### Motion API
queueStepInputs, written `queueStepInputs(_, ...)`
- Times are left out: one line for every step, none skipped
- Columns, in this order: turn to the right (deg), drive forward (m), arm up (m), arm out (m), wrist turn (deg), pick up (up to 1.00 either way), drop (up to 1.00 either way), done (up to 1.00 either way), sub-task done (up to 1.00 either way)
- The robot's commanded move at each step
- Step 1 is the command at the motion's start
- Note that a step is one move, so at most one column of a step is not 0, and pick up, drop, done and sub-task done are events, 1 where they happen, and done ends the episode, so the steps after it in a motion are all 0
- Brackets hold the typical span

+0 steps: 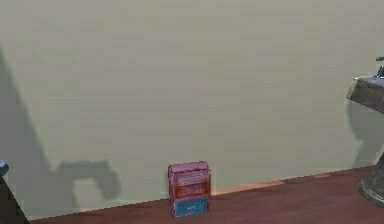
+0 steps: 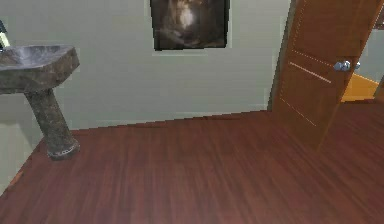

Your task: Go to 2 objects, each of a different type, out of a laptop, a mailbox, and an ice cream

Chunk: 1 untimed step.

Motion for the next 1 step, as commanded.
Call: queueStepInputs(0.0,0.0,0.0,0.0,0.0,0.0,0.0,1.0,0.0)
